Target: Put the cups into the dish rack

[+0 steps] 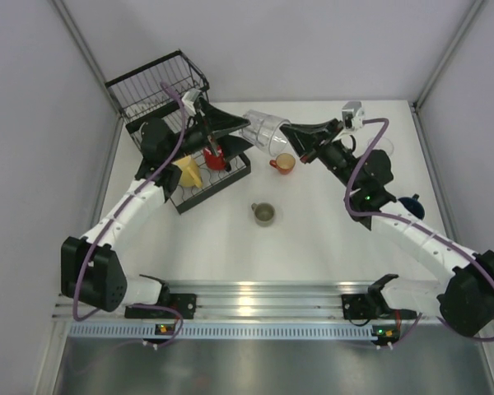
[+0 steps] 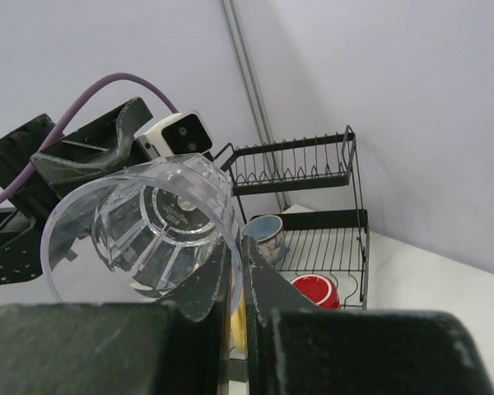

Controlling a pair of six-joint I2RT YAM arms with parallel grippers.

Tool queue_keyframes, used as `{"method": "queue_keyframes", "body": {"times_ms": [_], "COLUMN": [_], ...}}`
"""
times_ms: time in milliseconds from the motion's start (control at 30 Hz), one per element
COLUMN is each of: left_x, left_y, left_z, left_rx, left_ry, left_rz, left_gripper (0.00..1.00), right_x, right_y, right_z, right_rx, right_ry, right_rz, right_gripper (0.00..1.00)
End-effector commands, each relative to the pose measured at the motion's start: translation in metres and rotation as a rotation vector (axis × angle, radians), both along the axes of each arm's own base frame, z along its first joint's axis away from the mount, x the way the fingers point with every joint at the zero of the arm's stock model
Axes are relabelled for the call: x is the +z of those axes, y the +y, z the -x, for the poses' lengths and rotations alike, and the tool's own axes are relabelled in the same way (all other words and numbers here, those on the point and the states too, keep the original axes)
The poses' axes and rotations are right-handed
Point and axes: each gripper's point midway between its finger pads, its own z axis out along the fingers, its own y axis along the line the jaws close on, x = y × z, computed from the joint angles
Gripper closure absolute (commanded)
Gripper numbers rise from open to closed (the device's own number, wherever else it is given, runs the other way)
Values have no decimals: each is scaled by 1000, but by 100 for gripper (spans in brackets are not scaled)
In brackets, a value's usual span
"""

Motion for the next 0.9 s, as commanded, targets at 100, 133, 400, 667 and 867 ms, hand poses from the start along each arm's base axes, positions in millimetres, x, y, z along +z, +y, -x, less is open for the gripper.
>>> {"method": "queue_keyframes", "body": {"times_ms": [100,133,400,667,867], "left_x": [20,20,8,7,6], "left_y": [-4,-4,-7,-7,-4], "left_z": [0,-1,-4,-4,-5], "left_rx": [-5,-2,-4,-1,29], "left_ry": [-51,-50,-17,-10,-3], "left_rz": [101,101,93,95,105], "left_gripper": [11,13,16,19,71], "right_x": [43,43,26,15,4], "right_y": [4,4,7,8,8], "right_z": [20,21,25,26,22], "right_rx": [64,66,88,90,73], "right_ry": [-139,-142,-124,-110,-79], "right_rz": [-66,-63,-32,-11,12], "right_gripper": [100,100,100,100,99]}}
